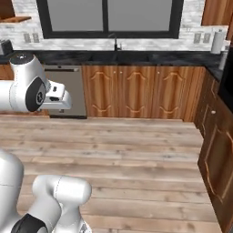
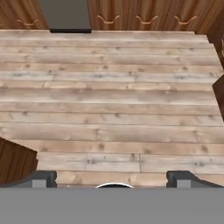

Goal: There is a tray on the dining counter. Grab the cup, mug, and pitcher and place them on the tray. The pitcher may be placed next to the tray if it cannot fit the tray.

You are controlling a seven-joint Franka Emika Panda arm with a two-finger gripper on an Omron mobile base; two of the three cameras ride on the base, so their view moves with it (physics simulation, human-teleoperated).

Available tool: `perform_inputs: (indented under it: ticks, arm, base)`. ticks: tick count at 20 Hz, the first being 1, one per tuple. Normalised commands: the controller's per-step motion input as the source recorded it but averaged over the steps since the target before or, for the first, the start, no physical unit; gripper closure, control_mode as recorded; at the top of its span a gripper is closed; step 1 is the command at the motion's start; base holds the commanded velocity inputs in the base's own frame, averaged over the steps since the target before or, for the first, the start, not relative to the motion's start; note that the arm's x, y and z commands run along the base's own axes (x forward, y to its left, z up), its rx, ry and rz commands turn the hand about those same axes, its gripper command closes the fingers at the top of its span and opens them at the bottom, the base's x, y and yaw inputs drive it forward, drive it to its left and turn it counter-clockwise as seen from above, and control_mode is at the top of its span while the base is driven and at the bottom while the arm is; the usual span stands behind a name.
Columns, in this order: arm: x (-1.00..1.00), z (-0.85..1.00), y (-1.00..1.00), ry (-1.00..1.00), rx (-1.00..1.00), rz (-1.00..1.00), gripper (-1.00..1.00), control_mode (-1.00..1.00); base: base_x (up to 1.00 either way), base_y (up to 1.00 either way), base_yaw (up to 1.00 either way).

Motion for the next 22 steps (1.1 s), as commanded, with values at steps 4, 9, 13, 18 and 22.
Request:
perform_inputs:
  ticks: [4, 9, 13, 18, 22]
  arm:
    - [0.00, 0.00, 0.00, 0.00, 0.00, 0.00, -1.00, 1.00]
    - [0.00, 0.00, 0.00, 0.00, 0.00, 0.00, -1.00, 1.00]
    - [0.00, 0.00, 0.00, 0.00, 0.00, 0.00, -1.00, 1.00]
    - [0.00, 0.00, 0.00, 0.00, 0.00, 0.00, -1.00, 1.00]
    - [0.00, 0.00, 0.00, 0.00, 0.00, 0.00, -1.00, 1.00]
  base:
    - [1.00, 0.11, 0.00]
    - [1.00, 0.07, 0.00]
    - [1.00, 0.04, -0.06]
    - [1.00, 0.11, -0.17]
    - [1.00, 0.50, -0.34]
